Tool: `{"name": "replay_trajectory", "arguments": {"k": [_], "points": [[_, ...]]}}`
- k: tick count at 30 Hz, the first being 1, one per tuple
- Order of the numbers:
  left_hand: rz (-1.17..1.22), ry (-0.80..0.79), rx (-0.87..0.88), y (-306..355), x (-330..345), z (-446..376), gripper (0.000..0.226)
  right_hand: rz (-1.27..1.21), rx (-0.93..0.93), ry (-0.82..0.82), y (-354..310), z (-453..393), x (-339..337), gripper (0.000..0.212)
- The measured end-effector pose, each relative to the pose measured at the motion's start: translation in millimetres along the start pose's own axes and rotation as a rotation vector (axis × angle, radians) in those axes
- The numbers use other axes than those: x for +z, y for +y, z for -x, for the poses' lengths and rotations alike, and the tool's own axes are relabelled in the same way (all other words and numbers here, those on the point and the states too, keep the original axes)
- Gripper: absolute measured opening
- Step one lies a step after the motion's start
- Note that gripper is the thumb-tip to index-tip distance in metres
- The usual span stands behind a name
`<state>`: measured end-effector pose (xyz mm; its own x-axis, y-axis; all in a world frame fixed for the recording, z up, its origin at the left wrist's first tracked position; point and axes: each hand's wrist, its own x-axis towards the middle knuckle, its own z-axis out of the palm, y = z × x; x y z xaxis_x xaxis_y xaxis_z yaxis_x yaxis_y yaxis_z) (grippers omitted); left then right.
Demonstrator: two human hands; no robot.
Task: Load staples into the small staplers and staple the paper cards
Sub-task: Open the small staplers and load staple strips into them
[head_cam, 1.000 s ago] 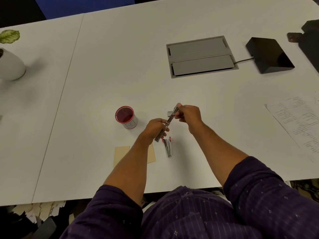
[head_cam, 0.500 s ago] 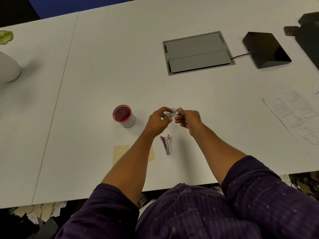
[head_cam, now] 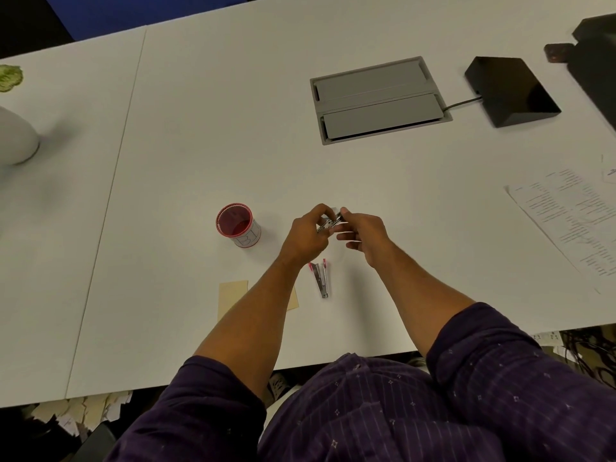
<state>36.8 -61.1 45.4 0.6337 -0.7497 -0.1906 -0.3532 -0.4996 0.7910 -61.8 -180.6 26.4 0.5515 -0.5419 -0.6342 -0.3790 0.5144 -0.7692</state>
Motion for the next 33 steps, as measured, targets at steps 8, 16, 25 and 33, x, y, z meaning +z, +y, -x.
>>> {"name": "replay_trajectory", "arguments": {"k": [8, 16, 25, 33], "points": [[0.06, 0.019, -0.014, 1, 1, 1, 0.027, 0.024, -0.085, 0.068, 5, 0, 3, 0.019], [0.24, 0.169, -0.087, 4, 10, 8, 0.014, 0.058, -0.172, 0.074, 4, 2, 3, 0.025], [0.317, -0.011, -0.265, -17, -6, 5, 0.017, 0.296, -0.462, 0.231, -15, 4, 20, 0.015], [0.413, 0.05, -0.334, -24, -22, -9, 0.024, 0.466, -0.493, -0.046, -41, -7, 44, 0.015]]}}
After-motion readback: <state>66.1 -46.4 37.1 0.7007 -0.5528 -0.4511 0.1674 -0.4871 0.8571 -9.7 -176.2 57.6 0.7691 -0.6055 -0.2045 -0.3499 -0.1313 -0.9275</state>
